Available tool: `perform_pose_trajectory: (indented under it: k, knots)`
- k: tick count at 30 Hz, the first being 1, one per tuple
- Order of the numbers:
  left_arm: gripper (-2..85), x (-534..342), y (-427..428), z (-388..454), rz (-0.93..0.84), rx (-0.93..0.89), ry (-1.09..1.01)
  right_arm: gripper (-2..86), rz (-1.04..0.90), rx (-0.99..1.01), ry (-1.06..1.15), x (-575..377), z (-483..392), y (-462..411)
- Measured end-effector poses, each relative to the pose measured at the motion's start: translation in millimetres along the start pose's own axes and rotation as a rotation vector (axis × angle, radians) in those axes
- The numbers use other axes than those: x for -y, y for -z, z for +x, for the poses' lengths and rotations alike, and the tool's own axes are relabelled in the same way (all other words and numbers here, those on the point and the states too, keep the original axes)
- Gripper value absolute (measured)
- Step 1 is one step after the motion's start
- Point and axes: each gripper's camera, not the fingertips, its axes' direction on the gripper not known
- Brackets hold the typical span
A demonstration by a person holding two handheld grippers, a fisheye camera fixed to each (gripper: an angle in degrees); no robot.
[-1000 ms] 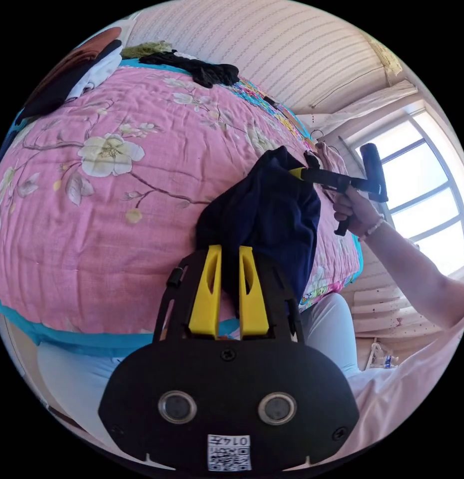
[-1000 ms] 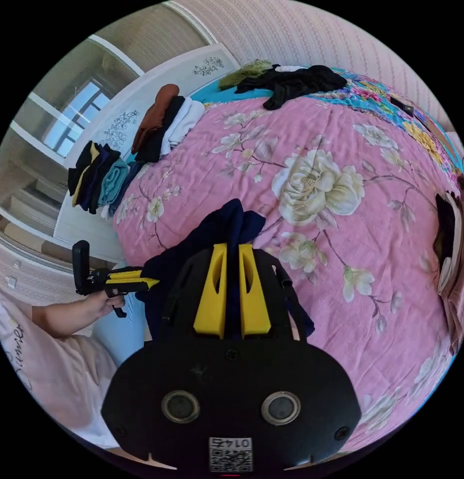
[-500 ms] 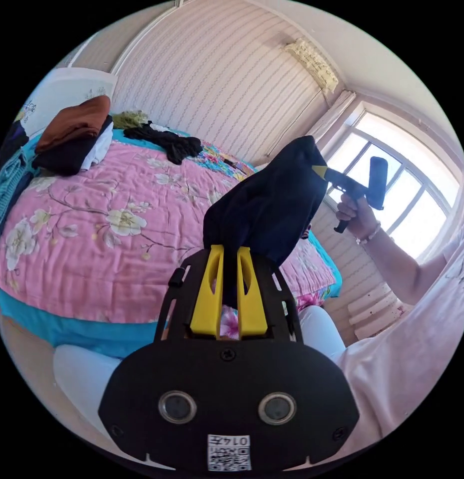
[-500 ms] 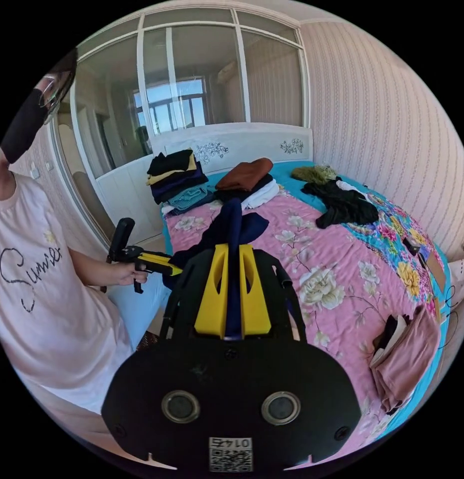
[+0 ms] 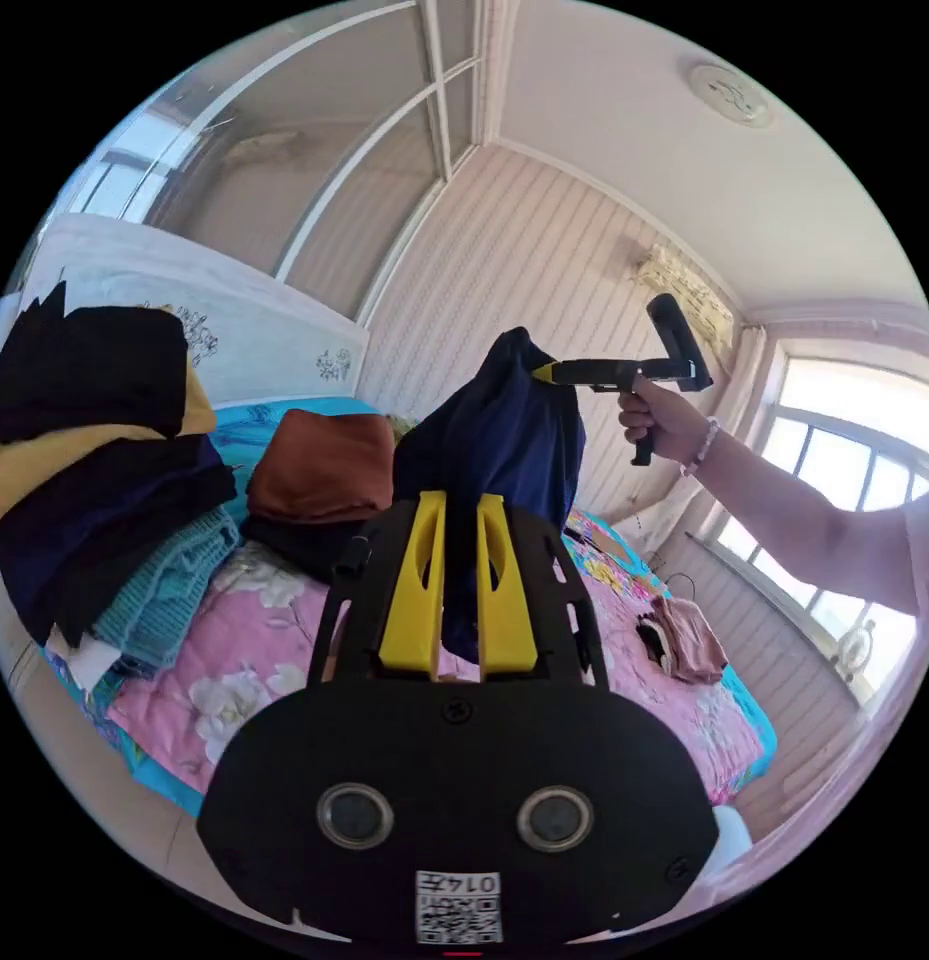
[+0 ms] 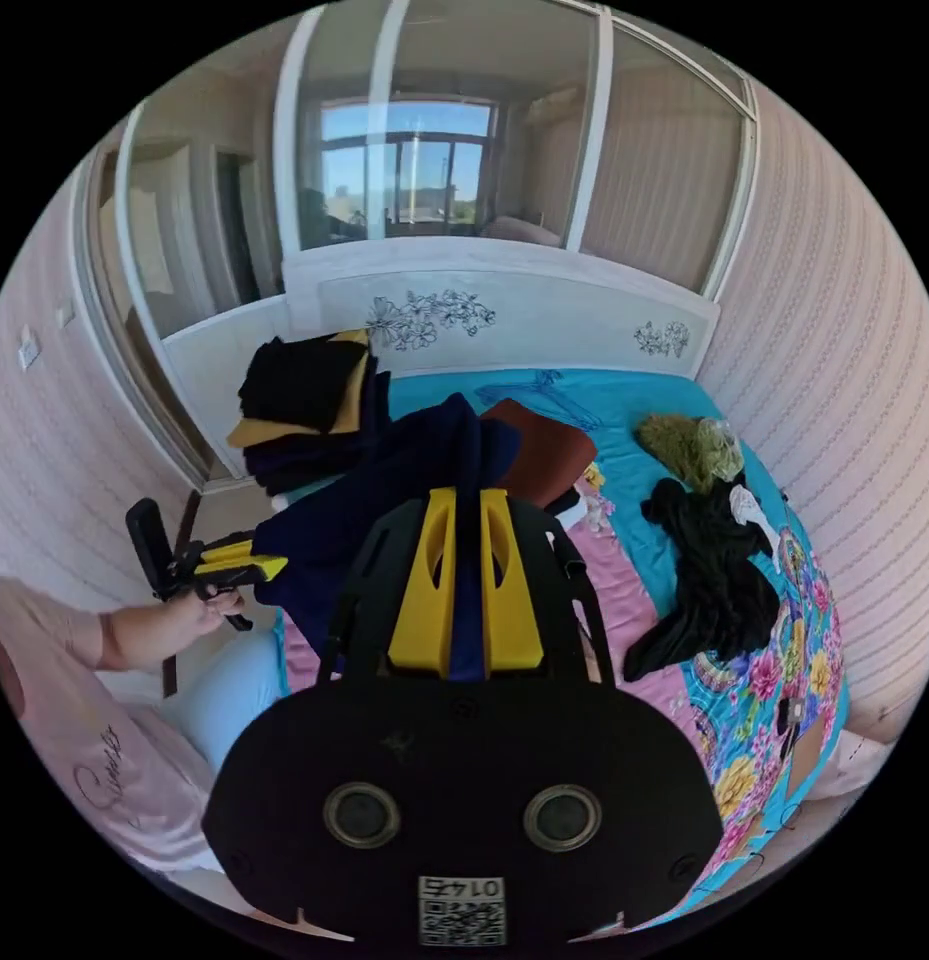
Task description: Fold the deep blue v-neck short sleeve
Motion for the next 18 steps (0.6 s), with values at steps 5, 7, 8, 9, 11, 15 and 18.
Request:
perform_pose_trajectory:
  k: [5,7,8,9,11,15,18]
  knots:
    - [10.3,54.7,-77.0,-97.1,-0.145,0.293,0.112,11.8,-0.242,-0.18,-0.262,113.1,50.3,-98.9]
    - [10.0,40.5,-74.0,-104.6,-0.153,0.313,0.079,11.8,-0.207,-0.135,-0.24,107.6,40.7,-112.7]
    - [9.5,24.7,-67.9,-103.7,-0.137,0.325,0.051,11.8,-0.217,-0.121,-0.198,96.3,33.8,-122.9]
    - [9.3,15.3,-64.8,-102.4,-0.132,0.319,0.04,11.8,-0.226,-0.113,-0.175,87.9,30.6,-127.6]
    - [8.7,-26.7,-57.2,-93.7,-0.15,0.261,0.026,11.8,-0.266,-0.063,-0.141,35.2,22.1,-140.3]
    - [8.5,-92.4,-59.7,-54.5,-0.207,0.151,-0.004,11.8,-0.293,0.047,-0.23,-94.3,10.4,-137.6]
    - [8.6,-143.2,-81.6,-2.5,-0.302,0.02,-0.067,11.9,-0.454,-0.042,-0.361,-231.6,-2.9,-132.0]
